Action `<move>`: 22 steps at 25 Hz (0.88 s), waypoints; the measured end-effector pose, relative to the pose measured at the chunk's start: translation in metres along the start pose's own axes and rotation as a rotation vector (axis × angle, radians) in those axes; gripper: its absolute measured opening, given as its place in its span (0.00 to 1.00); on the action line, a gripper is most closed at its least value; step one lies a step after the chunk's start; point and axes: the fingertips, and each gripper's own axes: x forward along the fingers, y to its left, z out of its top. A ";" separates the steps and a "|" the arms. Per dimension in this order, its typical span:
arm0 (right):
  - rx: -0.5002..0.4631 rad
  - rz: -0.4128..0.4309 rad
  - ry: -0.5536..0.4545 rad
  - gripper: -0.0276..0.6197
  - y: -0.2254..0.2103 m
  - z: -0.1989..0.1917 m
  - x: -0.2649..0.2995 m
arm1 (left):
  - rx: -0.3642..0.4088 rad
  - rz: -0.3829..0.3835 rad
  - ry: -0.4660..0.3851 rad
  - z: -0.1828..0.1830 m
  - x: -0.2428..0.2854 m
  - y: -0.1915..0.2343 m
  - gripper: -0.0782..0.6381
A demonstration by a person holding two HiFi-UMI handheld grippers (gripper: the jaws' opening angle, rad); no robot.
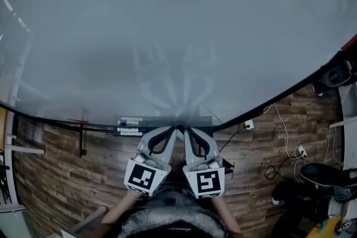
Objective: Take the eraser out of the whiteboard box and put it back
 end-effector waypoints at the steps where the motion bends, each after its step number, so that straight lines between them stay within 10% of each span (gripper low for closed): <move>1: 0.001 -0.004 0.007 0.05 0.000 -0.002 0.001 | -0.005 -0.005 0.005 -0.001 0.000 0.000 0.12; 22: -0.038 0.055 0.199 0.05 0.012 -0.071 0.019 | -0.051 -0.055 0.059 -0.021 0.002 0.008 0.12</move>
